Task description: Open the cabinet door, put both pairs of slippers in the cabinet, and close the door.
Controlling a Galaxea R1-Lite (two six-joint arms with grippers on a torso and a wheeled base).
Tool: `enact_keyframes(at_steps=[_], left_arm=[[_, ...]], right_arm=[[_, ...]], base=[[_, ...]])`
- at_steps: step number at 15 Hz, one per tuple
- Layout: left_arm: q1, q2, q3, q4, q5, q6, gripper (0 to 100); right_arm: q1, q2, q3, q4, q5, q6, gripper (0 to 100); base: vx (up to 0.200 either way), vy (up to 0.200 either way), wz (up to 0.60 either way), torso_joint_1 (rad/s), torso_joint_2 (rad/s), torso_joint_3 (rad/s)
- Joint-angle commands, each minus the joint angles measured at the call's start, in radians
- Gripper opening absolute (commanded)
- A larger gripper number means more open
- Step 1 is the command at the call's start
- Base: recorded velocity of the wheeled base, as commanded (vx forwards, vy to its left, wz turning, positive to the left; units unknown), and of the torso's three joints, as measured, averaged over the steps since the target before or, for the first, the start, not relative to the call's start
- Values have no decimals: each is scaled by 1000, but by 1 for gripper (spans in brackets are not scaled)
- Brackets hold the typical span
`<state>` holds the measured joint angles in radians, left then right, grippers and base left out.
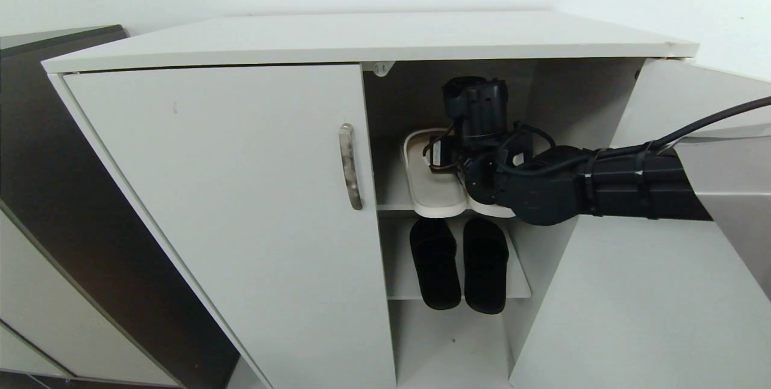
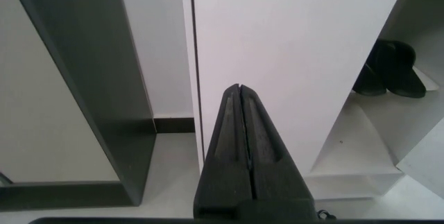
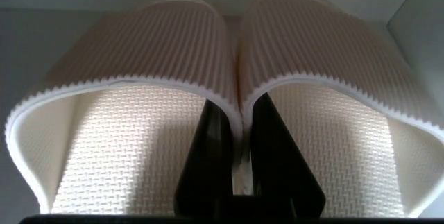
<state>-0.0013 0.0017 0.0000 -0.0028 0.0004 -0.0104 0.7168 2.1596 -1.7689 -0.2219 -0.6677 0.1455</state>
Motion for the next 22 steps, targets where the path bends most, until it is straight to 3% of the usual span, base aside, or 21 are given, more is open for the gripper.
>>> enact_keyframes(at_steps=[1,9,10,14,17,22], left_arm=[[0,1,0,0,1,0,0],[0,1,0,0,1,0,0],[0,1,0,0,1,-2,0],[0,1,0,0,1,-2,0],[0,1,0,0,1,-2,0],[0,1,0,0,1,-2,0]], right_arm=[[-4,19,-4,-1,-1,0,0],[-19,32,-4,-1,-1,0,0],[-19,32,-4,-1,-1,0,100],[-17,26,8,-1,-7,-1,100],[7,-60,105,-2,-10,-3,100],[144,-300,437,-140,-95,-7,100]], base=[[0,0,0,0,0,0],[0,0,0,0,0,0],[0,0,0,0,0,0],[0,0,0,0,0,0],[0,0,0,0,0,0],[0,0,0,0,0,0]])
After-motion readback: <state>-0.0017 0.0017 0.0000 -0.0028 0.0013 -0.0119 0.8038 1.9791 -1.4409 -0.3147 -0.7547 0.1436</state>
